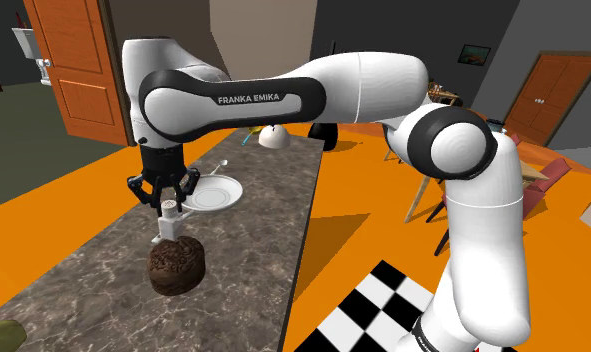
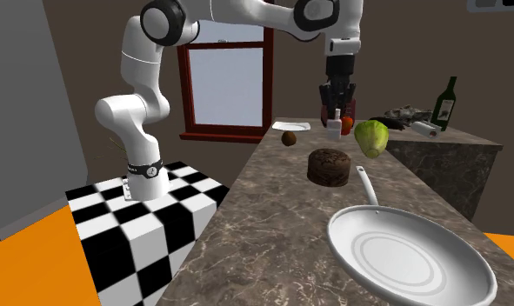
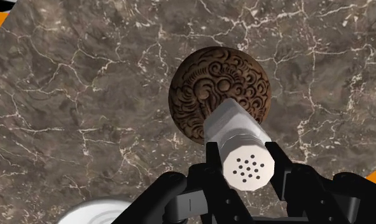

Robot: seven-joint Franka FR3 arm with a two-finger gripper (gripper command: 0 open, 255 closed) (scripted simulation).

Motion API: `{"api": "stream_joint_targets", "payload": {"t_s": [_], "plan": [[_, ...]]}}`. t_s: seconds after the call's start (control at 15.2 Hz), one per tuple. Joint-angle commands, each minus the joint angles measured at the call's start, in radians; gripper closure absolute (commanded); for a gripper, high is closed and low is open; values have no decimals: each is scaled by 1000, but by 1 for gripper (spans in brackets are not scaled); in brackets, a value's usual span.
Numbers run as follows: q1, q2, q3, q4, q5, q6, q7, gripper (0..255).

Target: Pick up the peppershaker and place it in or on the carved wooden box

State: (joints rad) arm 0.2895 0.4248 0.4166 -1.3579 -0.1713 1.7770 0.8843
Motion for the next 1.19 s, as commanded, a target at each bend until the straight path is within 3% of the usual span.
{"api": "stream_joint_targets", "payload": {"t_s": [0.0, 0.33, 0.79, 0.86, 1.12], "plan": [[-3, -2, 0, -29, 0, 28, 2, 255], [-8, 1, -3, -85, -3, 86, 5, 255], [-7, 1, -3, -85, -3, 86, 5, 255], [-7, 1, -3, -85, -3, 86, 5, 0], [-7, 1, -3, -85, -3, 86, 5, 0]]}}
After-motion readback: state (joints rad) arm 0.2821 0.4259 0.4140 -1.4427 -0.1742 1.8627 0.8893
